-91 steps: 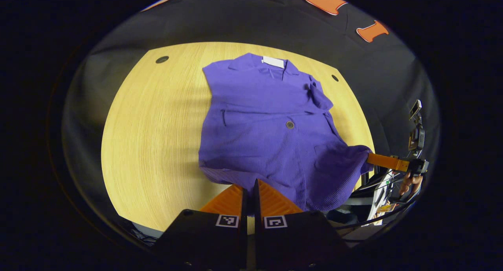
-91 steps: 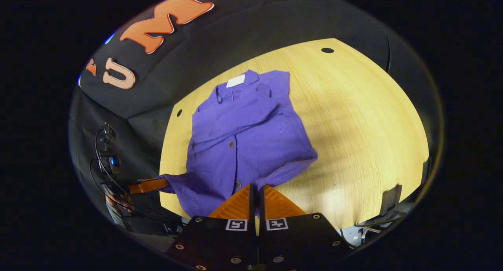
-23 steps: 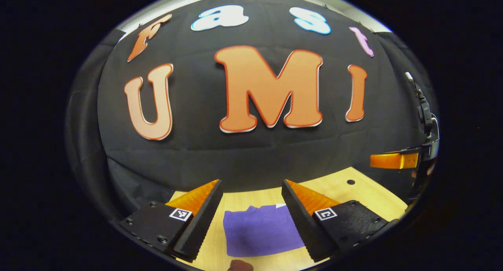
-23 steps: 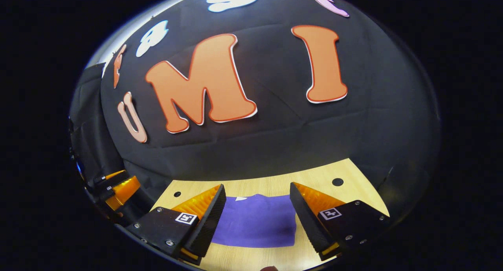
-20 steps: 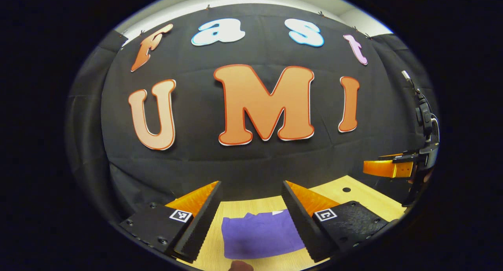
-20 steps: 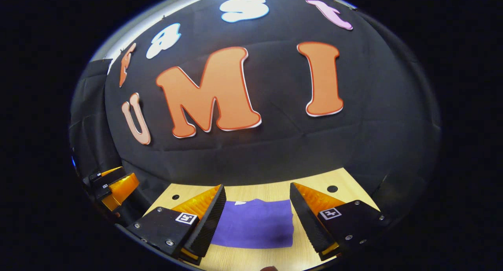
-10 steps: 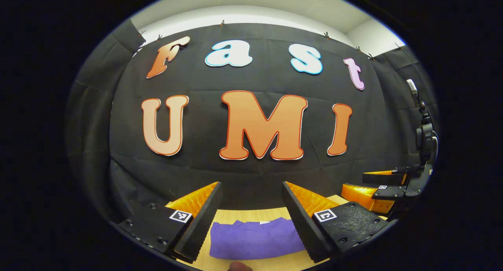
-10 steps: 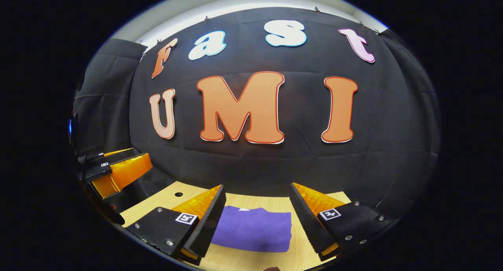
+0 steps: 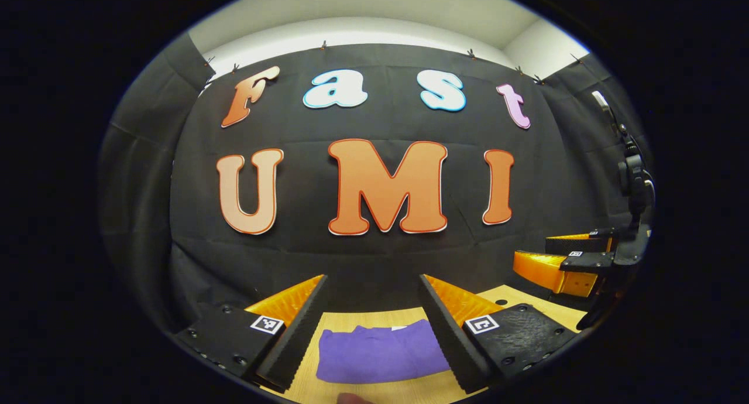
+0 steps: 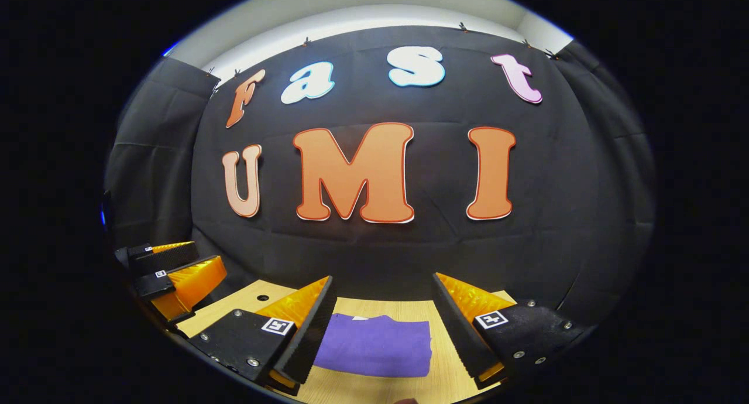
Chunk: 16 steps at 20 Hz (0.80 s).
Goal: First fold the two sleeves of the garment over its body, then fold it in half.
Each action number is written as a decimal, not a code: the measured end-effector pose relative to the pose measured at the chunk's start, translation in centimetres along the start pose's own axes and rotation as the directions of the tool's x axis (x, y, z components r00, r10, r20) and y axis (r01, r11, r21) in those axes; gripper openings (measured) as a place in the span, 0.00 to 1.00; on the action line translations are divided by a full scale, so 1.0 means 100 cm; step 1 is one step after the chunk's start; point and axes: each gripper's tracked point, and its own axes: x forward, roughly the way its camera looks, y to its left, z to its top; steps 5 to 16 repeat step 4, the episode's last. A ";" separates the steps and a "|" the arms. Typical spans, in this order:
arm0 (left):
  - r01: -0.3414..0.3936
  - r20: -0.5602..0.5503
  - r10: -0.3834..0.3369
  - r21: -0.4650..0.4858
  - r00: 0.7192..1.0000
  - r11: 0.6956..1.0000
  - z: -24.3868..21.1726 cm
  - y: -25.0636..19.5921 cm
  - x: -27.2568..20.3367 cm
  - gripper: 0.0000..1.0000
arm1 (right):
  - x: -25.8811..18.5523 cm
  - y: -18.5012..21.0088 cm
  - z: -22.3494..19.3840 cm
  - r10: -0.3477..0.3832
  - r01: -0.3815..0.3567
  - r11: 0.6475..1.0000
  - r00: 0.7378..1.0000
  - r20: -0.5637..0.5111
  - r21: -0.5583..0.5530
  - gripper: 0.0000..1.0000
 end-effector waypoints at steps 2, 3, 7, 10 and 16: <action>-0.012 -0.007 0.012 -0.006 1.000 1.000 -0.004 0.003 -0.001 0.97 | -0.008 0.011 0.000 0.021 -0.020 1.000 1.000 0.018 -0.015 0.97; -0.018 -0.011 0.018 -0.011 1.000 1.000 -0.006 0.005 -0.004 0.97 | -0.011 0.017 -0.002 0.033 -0.032 0.999 0.999 0.020 -0.025 0.97; -0.014 -0.014 0.014 -0.016 1.000 1.000 -0.007 0.005 -0.006 0.97 | -0.013 0.020 -0.006 0.043 -0.043 0.999 0.999 0.017 -0.034 0.97; -0.014 -0.014 0.014 -0.016 1.000 1.000 -0.007 0.005 -0.006 0.97 | -0.013 0.020 -0.006 0.043 -0.043 0.999 0.999 0.017 -0.034 0.97; -0.014 -0.014 0.014 -0.016 1.000 1.000 -0.007 0.005 -0.006 0.97 | -0.013 0.020 -0.006 0.043 -0.043 0.999 0.999 0.017 -0.034 0.97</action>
